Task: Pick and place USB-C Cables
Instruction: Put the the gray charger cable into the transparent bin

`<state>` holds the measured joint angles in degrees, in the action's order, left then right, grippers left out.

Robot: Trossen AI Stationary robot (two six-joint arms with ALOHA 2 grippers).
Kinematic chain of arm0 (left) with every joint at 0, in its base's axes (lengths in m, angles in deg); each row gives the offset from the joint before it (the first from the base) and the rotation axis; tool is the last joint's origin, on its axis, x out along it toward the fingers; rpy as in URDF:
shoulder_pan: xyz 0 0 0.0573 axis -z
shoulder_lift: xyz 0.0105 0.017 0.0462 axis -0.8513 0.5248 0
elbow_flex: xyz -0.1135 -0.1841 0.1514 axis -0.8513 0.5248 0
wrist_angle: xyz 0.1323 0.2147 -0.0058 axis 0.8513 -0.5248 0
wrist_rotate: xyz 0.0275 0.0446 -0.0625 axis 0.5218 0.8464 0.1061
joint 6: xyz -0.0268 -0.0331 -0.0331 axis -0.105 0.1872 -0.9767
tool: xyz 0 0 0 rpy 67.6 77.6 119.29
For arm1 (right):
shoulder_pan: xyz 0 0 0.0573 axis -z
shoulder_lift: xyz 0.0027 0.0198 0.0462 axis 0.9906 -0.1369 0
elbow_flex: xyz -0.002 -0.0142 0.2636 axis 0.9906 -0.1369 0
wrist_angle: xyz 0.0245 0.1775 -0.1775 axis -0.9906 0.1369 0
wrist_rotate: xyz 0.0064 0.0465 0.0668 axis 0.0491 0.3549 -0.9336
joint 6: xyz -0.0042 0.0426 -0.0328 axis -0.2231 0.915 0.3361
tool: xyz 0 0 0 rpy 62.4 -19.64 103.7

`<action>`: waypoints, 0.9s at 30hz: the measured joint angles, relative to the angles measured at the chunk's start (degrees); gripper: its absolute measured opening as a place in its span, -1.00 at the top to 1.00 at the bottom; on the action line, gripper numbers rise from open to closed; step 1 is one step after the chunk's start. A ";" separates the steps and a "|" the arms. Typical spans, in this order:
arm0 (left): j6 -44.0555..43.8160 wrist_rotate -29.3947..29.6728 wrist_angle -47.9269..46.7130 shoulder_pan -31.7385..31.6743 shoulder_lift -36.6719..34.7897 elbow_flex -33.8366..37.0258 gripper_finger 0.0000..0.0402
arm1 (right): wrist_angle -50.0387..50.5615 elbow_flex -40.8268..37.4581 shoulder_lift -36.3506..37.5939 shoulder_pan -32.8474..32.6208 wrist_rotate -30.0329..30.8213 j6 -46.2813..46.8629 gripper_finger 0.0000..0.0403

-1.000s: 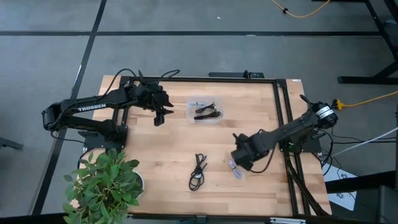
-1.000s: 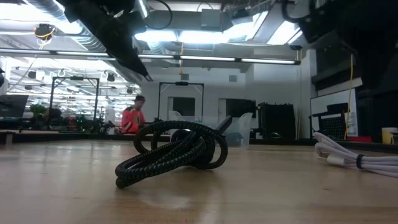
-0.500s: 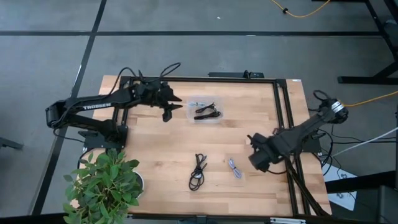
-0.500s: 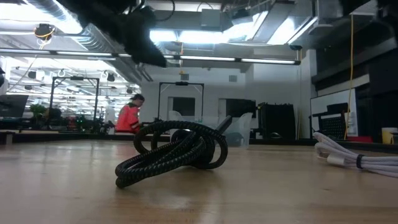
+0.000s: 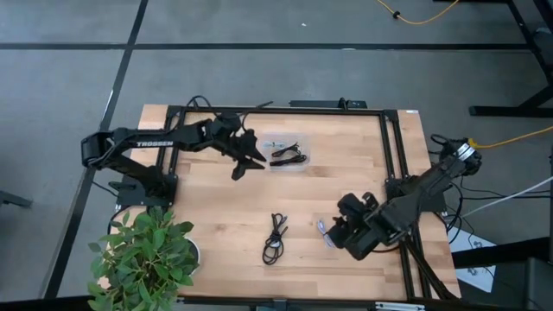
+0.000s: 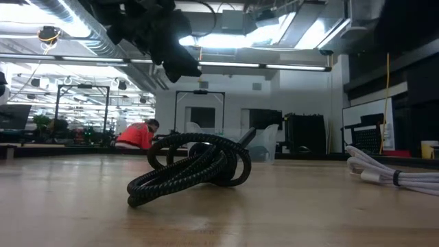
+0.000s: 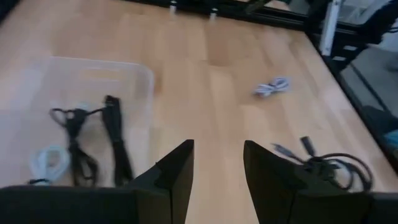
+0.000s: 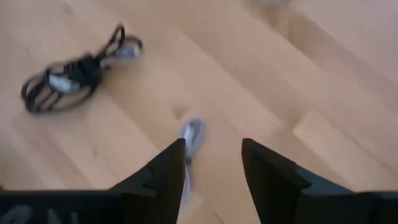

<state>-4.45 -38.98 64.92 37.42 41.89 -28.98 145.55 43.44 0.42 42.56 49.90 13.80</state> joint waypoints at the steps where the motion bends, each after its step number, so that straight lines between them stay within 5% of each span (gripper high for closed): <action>1: -1.04 0.04 0.04 0.79 0.00 -0.04 0.34 | -0.74 0.00 -0.79 0.11 1.49 0.00 0.20; 5: -3.96 -1.54 0.01 3.99 -0.19 -0.04 0.34 | -2.31 0.00 -4.62 0.46 10.53 -0.01 0.20; 9: -7.66 -2.56 0.81 7.01 -0.39 -0.08 0.34 | -2.05 0.00 -7.07 1.41 3.47 -0.01 0.20; 14: -2.83 12.02 -2.76 13.70 -0.37 -3.69 0.34 | -2.61 0.00 -9.50 2.59 -6.28 0.18 0.20; 18: -3.61 24.52 -12.26 18.92 -0.37 -7.59 0.34 | -2.70 0.00 -11.80 2.84 -7.41 3.39 0.20; 27: -16.48 34.25 -16.24 26.97 0.39 -8.65 0.34 | -4.43 0.00 -16.47 2.88 -8.64 4.35 0.20</action>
<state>-20.93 -4.73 48.67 64.39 42.28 -37.63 141.12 43.44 -16.05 45.44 41.27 18.15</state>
